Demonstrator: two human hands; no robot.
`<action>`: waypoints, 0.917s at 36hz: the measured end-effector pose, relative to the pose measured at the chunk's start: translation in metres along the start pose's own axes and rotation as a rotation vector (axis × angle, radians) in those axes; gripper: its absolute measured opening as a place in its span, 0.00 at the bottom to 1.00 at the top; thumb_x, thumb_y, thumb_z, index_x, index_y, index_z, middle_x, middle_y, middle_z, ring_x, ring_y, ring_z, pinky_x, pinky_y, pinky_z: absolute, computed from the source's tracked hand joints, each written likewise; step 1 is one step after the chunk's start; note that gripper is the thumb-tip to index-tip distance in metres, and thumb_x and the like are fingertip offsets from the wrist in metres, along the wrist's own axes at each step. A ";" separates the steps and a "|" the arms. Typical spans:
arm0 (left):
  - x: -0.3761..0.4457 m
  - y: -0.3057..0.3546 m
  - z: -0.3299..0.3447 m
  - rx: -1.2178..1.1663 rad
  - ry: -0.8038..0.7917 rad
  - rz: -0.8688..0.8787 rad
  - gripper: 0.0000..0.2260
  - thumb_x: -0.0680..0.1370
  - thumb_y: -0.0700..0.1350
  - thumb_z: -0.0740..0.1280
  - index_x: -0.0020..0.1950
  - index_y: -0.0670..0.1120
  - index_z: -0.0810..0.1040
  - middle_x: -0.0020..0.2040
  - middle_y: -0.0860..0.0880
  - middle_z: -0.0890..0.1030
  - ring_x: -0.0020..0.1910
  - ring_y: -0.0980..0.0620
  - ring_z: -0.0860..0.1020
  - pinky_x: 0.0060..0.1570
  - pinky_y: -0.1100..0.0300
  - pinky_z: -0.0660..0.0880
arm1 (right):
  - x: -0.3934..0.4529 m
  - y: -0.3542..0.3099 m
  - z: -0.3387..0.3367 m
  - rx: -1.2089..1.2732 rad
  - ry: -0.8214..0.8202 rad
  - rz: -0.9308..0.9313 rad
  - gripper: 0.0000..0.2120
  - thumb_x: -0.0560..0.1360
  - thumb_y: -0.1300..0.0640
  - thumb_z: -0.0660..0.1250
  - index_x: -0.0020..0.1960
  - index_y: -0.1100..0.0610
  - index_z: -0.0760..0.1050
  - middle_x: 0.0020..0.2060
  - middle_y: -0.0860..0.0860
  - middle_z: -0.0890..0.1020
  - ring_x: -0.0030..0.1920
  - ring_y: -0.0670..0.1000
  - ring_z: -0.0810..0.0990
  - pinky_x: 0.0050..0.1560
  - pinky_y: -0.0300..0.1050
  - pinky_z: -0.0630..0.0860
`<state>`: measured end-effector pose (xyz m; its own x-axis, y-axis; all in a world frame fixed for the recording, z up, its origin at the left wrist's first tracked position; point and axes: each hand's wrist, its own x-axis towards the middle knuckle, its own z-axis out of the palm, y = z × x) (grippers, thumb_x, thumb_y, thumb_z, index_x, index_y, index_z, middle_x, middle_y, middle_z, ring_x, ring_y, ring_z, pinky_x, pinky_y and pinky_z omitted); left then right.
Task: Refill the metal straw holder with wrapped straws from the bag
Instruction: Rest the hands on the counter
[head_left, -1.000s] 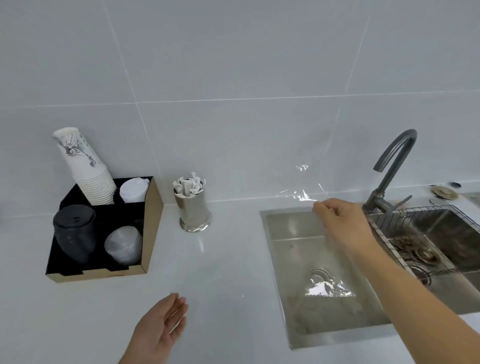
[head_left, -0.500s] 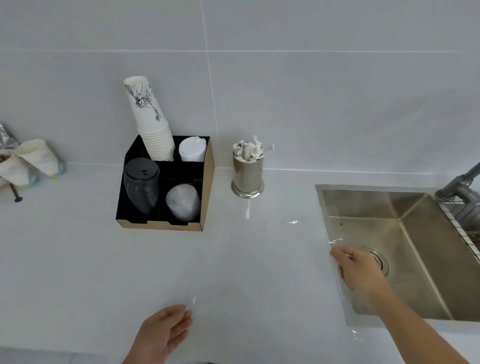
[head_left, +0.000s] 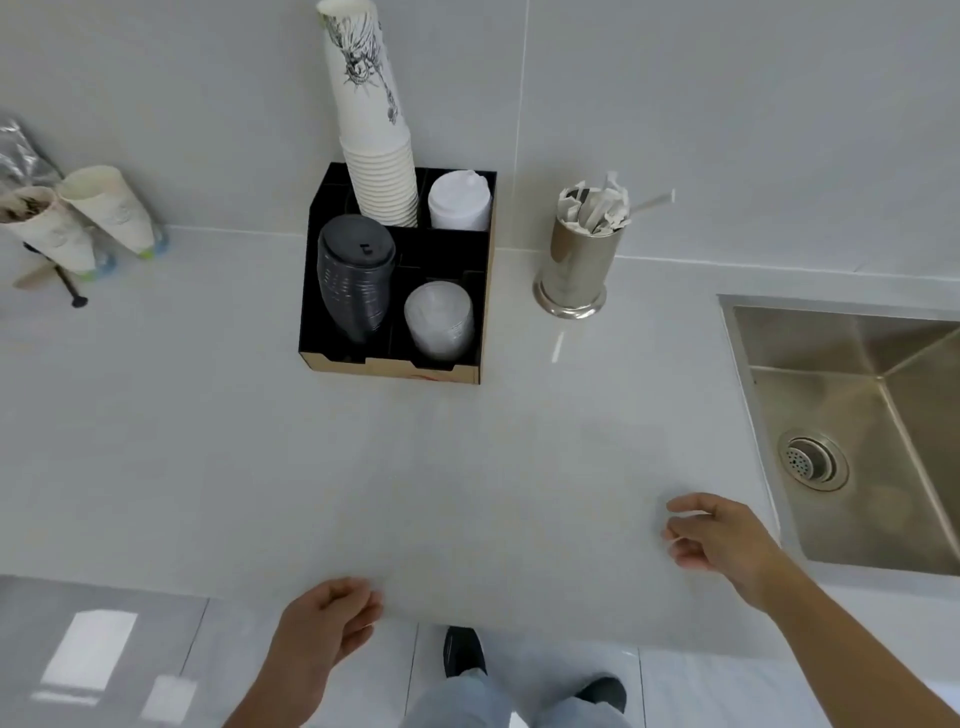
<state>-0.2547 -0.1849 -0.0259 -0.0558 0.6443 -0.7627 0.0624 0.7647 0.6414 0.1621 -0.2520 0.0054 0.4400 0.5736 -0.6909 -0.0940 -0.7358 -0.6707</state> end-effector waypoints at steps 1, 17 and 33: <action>0.002 -0.001 -0.009 0.011 0.006 0.001 0.04 0.76 0.36 0.68 0.50 0.36 0.79 0.39 0.42 0.85 0.41 0.45 0.82 0.41 0.55 0.77 | 0.001 0.001 0.010 0.000 0.011 0.002 0.09 0.74 0.72 0.66 0.54 0.65 0.76 0.35 0.62 0.82 0.32 0.58 0.78 0.34 0.47 0.79; 0.017 0.045 -0.078 0.838 0.307 0.633 0.08 0.73 0.46 0.72 0.47 0.49 0.75 0.35 0.49 0.76 0.34 0.51 0.75 0.35 0.62 0.70 | -0.004 0.005 0.088 -0.681 0.351 -0.445 0.29 0.75 0.57 0.69 0.73 0.56 0.65 0.68 0.55 0.71 0.62 0.57 0.75 0.59 0.53 0.74; 0.075 0.021 0.002 1.568 -0.157 0.933 0.28 0.79 0.64 0.46 0.78 0.58 0.49 0.80 0.51 0.47 0.78 0.48 0.47 0.73 0.49 0.39 | -0.020 0.062 0.144 -1.207 0.176 -0.589 0.32 0.81 0.39 0.40 0.76 0.55 0.62 0.76 0.52 0.62 0.75 0.54 0.56 0.74 0.49 0.42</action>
<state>-0.2555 -0.1206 -0.0692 0.6174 0.7261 -0.3027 0.7865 -0.5760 0.2227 0.0185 -0.2571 -0.0612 0.2591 0.9239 -0.2814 0.9422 -0.3059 -0.1369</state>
